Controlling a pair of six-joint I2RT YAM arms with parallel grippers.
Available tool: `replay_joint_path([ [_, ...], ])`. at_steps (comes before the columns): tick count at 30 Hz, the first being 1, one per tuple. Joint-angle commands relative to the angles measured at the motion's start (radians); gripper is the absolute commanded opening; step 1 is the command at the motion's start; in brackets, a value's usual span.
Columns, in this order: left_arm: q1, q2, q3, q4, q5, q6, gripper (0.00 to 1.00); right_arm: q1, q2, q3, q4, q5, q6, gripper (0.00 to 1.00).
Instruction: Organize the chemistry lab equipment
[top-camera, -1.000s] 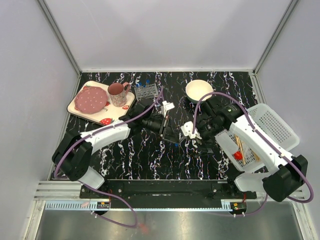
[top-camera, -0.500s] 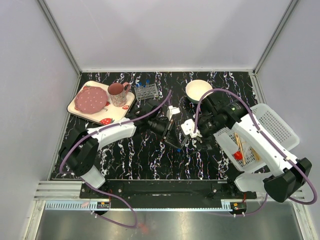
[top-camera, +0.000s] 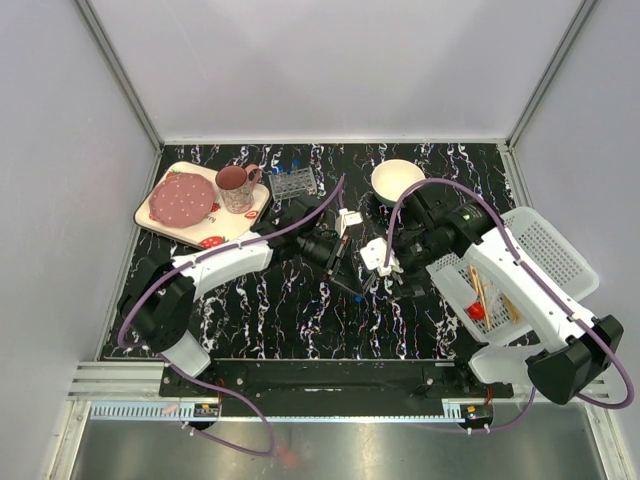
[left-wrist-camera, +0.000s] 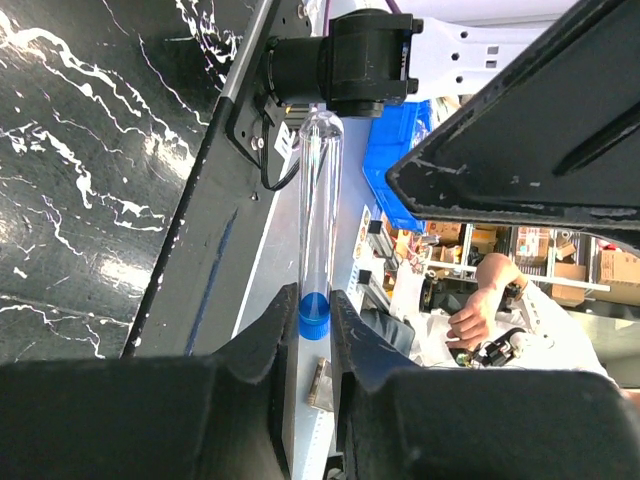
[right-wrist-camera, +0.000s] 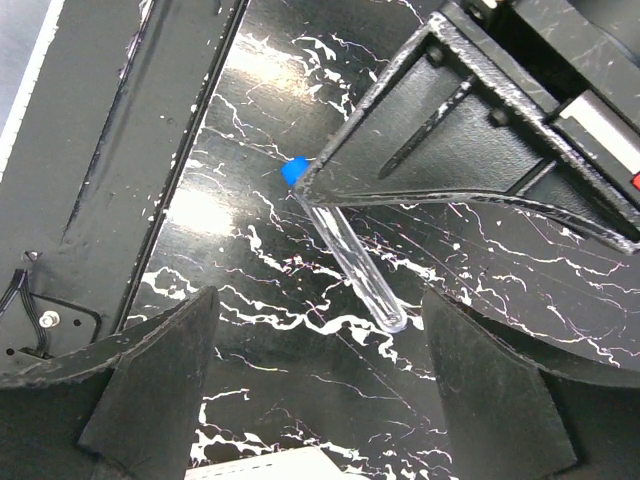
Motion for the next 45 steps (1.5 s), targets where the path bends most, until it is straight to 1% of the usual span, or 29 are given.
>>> replay_joint_path([
  [1, -0.014, -0.023, 0.038, -0.015, 0.039, 0.018, 0.15, 0.01, 0.029, 0.052, 0.025, -0.012, -0.017, 0.87],
  [6, -0.021, -0.032, 0.056, -0.015, 0.043, 0.01, 0.15, 0.036, 0.04, 0.0, 0.047, -0.003, -0.024, 0.84],
  [10, -0.026, -0.037, 0.075, -0.017, 0.05, 0.001, 0.15, 0.047, 0.037, -0.043, 0.078, 0.045, -0.037, 0.79],
  [12, -0.026, -0.037, 0.081, -0.015, 0.054, -0.002, 0.15, 0.051, 0.033, -0.069, 0.087, 0.074, -0.044, 0.74],
  [13, -0.026, -0.037, 0.084, -0.015, 0.056, -0.004, 0.16, 0.051, 0.028, -0.077, 0.09, 0.085, -0.056, 0.71],
  [14, -0.029, -0.038, 0.084, -0.015, 0.057, -0.005, 0.16, 0.05, 0.028, -0.085, 0.095, 0.105, -0.061, 0.65],
  [16, -0.028, -0.043, 0.086, -0.015, 0.057, -0.007, 0.16, 0.051, 0.02, -0.099, 0.097, 0.122, -0.072, 0.58],
  [17, -0.029, -0.045, 0.086, -0.015, 0.06, -0.008, 0.16, 0.05, 0.017, -0.102, 0.095, 0.122, -0.073, 0.52],
  [20, -0.028, -0.051, 0.08, -0.015, 0.056, -0.01, 0.16, 0.051, 0.002, -0.105, 0.095, 0.111, -0.073, 0.43],
  [21, -0.028, -0.051, 0.078, -0.015, 0.054, -0.013, 0.16, 0.051, -0.004, -0.103, 0.094, 0.108, -0.067, 0.38],
  [23, -0.029, -0.054, 0.075, -0.012, 0.04, -0.03, 0.17, 0.051, -0.009, -0.1, 0.094, 0.096, -0.054, 0.33],
  [24, -0.029, -0.06, 0.072, 0.001, 0.037, -0.042, 0.18, 0.051, -0.012, -0.099, 0.094, 0.091, -0.034, 0.28],
  [26, -0.029, -0.068, 0.067, 0.015, 0.019, -0.067, 0.21, 0.051, -0.016, -0.096, 0.087, 0.071, -0.008, 0.22],
  [27, -0.026, -0.08, 0.064, 0.024, 0.013, -0.074, 0.23, 0.05, -0.027, -0.093, 0.083, 0.064, 0.015, 0.17],
  [28, -0.027, -0.087, 0.063, 0.032, -0.004, -0.082, 0.25, 0.051, -0.032, -0.093, 0.08, 0.048, 0.026, 0.15],
  [29, -0.024, -0.094, 0.06, 0.038, -0.015, -0.1, 0.32, 0.051, -0.035, -0.096, 0.074, 0.039, 0.037, 0.14],
  [31, -0.02, -0.118, 0.053, 0.064, -0.048, -0.129, 0.39, 0.047, -0.041, -0.1, 0.068, 0.007, 0.078, 0.11],
  [32, -0.017, -0.126, 0.049, 0.08, -0.064, -0.172, 0.49, 0.041, -0.039, -0.099, 0.066, -0.012, 0.097, 0.11],
  [33, -0.012, -0.144, 0.04, 0.109, -0.081, -0.192, 0.54, 0.03, -0.039, -0.099, 0.067, -0.038, 0.142, 0.1],
  [34, -0.014, -0.153, 0.037, 0.121, -0.107, -0.206, 0.58, 0.002, -0.036, -0.1, 0.067, -0.1, 0.16, 0.09],
  [35, -0.014, -0.163, 0.034, 0.135, -0.119, -0.231, 0.65, -0.007, -0.036, -0.103, 0.074, -0.13, 0.178, 0.09],
  [38, -0.009, -0.203, 0.021, 0.14, -0.19, -0.245, 0.74, -0.051, -0.05, -0.125, 0.106, -0.234, 0.259, 0.09],
  [39, -0.006, -0.222, 0.023, 0.127, -0.231, -0.242, 0.77, -0.062, -0.058, -0.131, 0.116, -0.278, 0.299, 0.09],
  [41, 0.0, -0.25, 0.029, 0.071, -0.295, -0.203, 0.83, -0.093, -0.066, -0.152, 0.153, -0.32, 0.347, 0.08],
  [42, 0.002, -0.281, 0.029, 0.058, -0.376, -0.191, 0.87, -0.102, -0.073, -0.16, 0.167, -0.356, 0.392, 0.08],
  [43, 0.002, -0.299, 0.023, 0.057, -0.419, -0.189, 0.89, -0.113, -0.076, -0.169, 0.204, -0.374, 0.422, 0.08],
  [44, 0.002, -0.319, 0.011, 0.099, -0.464, -0.2, 0.9, -0.136, -0.081, -0.192, 0.227, -0.389, 0.454, 0.08],
  [45, 0.0, -0.362, -0.035, 0.141, -0.534, -0.215, 0.9, -0.147, -0.085, -0.204, 0.253, -0.416, 0.526, 0.08],
])
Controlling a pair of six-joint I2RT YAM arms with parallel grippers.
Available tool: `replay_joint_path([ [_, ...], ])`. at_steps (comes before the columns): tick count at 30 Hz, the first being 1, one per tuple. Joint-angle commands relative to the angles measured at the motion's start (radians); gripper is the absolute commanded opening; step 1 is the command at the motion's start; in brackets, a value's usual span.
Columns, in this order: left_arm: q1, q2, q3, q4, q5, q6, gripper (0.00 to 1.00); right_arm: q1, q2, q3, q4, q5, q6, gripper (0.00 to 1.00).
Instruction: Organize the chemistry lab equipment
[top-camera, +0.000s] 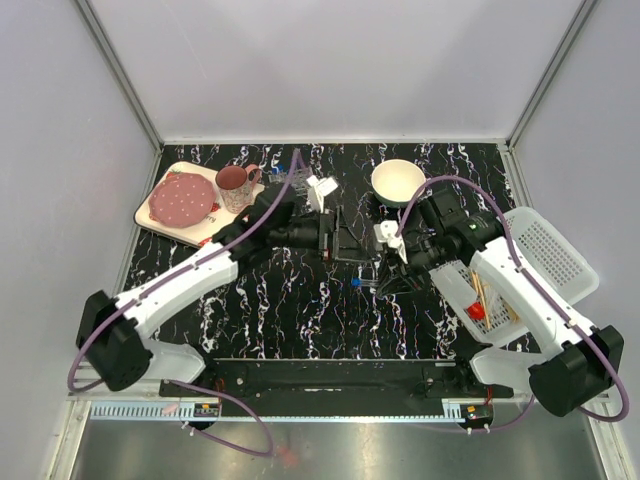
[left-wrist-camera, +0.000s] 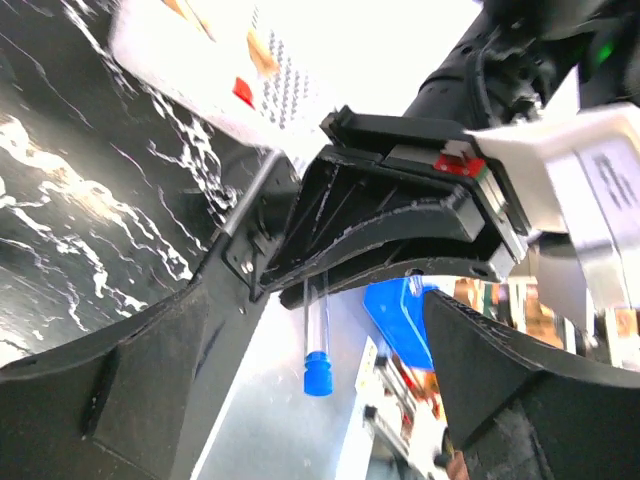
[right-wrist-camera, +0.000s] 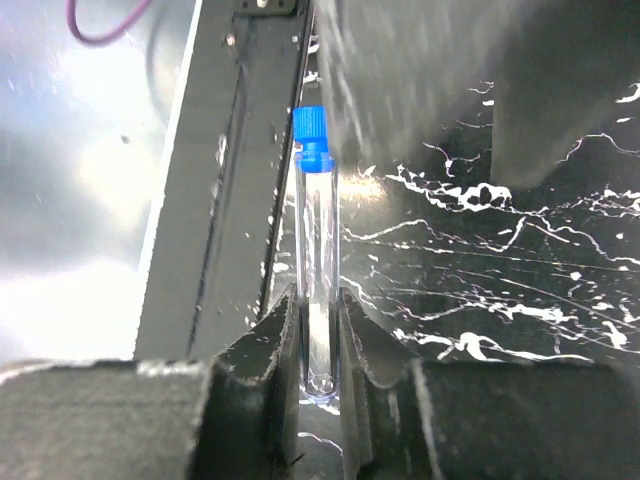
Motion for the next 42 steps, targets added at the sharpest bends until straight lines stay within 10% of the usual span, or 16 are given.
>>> replay_joint_path([
  [1, 0.004, -0.142, -0.086, 0.126, -0.286, -0.05, 0.9, -0.054, -0.042, -0.053, 0.166, -0.18, 0.248, 0.07],
  [16, -0.194, -0.245, -0.296, 0.506, -0.754, -0.11, 0.89, -0.189, -0.045, -0.251, 0.752, -0.358, 0.931, 0.06],
  [42, -0.222, -0.125, -0.239, 0.486, -0.814, -0.175, 0.2, -0.221, -0.071, -0.366, 0.994, -0.375, 1.126, 0.12],
])
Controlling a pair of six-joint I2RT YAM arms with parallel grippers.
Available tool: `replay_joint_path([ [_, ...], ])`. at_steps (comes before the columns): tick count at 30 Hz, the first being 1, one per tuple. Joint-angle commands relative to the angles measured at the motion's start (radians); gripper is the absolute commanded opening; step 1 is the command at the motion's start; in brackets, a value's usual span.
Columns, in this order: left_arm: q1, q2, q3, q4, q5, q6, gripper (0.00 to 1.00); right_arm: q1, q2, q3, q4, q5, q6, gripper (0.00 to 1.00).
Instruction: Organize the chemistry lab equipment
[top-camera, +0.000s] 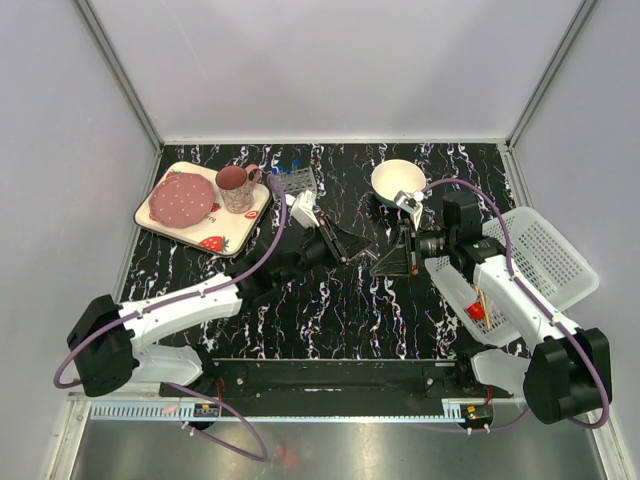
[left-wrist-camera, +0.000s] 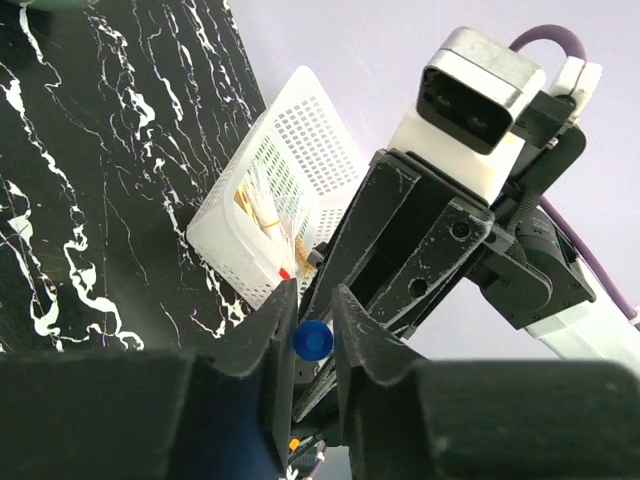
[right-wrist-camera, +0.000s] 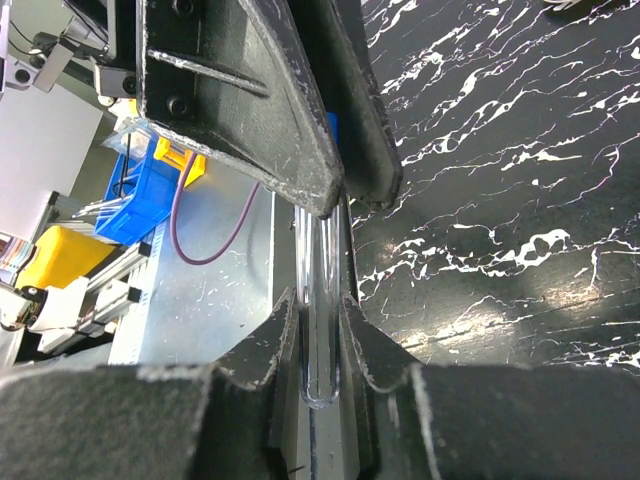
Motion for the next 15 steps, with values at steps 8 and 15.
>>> replay_joint_path([
  [8, 0.046, -0.074, 0.007, -0.119, -0.024, 0.074, 0.07, -0.093, -0.05, 0.007, 0.015, 0.033, -0.044, 0.57],
  [15, 0.307, -0.113, 0.024, -0.304, 0.028, 0.251, 0.07, -0.153, -0.096, 0.038, -0.19, 0.14, -0.272, 0.8],
])
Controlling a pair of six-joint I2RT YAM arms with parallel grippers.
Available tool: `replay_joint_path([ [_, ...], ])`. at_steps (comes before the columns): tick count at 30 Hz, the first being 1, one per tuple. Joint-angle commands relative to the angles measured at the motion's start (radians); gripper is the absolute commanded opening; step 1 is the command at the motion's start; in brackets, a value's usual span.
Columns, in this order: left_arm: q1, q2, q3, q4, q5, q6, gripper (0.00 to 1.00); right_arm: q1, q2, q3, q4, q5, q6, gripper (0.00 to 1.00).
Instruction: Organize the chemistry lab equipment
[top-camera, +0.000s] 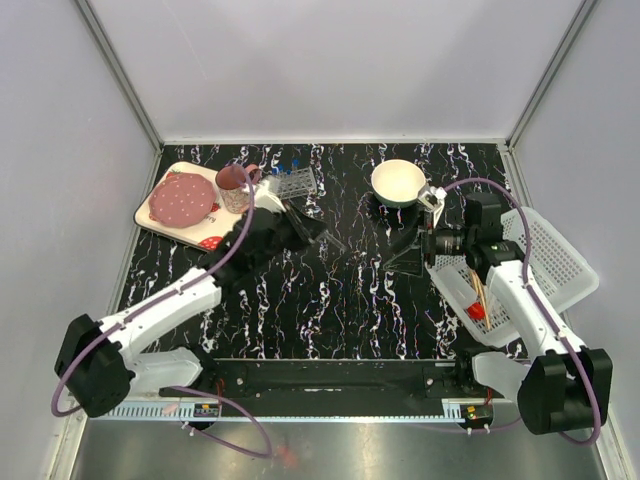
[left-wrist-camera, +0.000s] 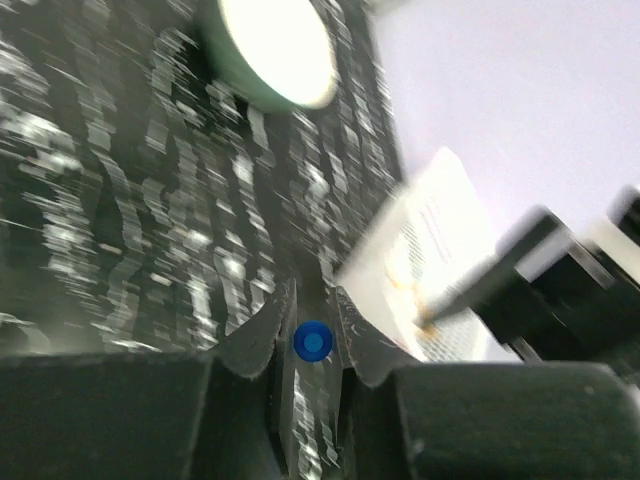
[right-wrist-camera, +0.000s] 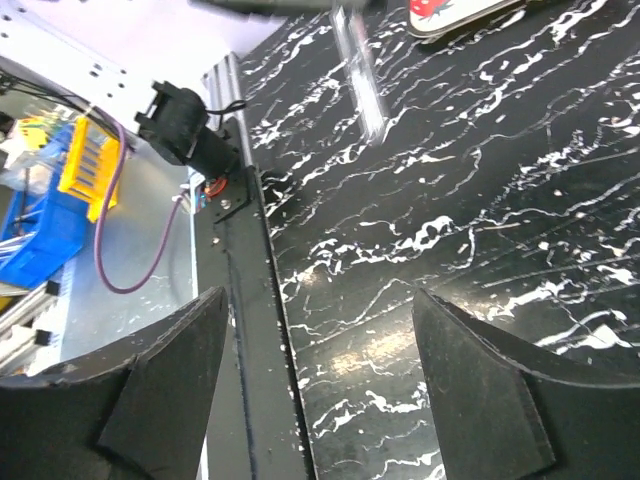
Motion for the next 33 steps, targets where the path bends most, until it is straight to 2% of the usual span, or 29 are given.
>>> replay_joint_path([
  [1, 0.184, 0.0, 0.08, -0.154, 0.015, 0.193, 0.07, -0.02, -0.047, 0.04, -0.151, 0.091, -0.222, 0.83],
  [3, 0.245, 0.043, 0.137, -0.204, 0.016, 0.294, 0.07, -0.022, -0.053, 0.036, -0.182, 0.12, -0.262, 0.85],
  [7, 0.359, 0.23, 0.333, -0.285, -0.008, 0.431, 0.07, -0.025, -0.045, 0.016, -0.213, 0.143, -0.351, 0.88],
  [13, 0.413, 0.483, 0.556, -0.307, -0.08, 0.543, 0.07, -0.029, -0.044, 0.02, -0.273, 0.186, -0.454, 0.9],
  [18, 0.431, 0.658, 0.706, -0.31, -0.148, 0.573, 0.08, -0.033, -0.053, 0.019, -0.308, 0.211, -0.498, 0.91],
  [27, 0.445, 0.88, 0.964, -0.402, -0.197, 0.602, 0.08, -0.045, -0.025, 0.021, -0.325, 0.219, -0.526, 0.91],
  [33, 0.456, 0.939, 1.015, -0.416, -0.235, 0.617, 0.08, -0.059, -0.012, 0.022, -0.326, 0.212, -0.527, 0.91],
])
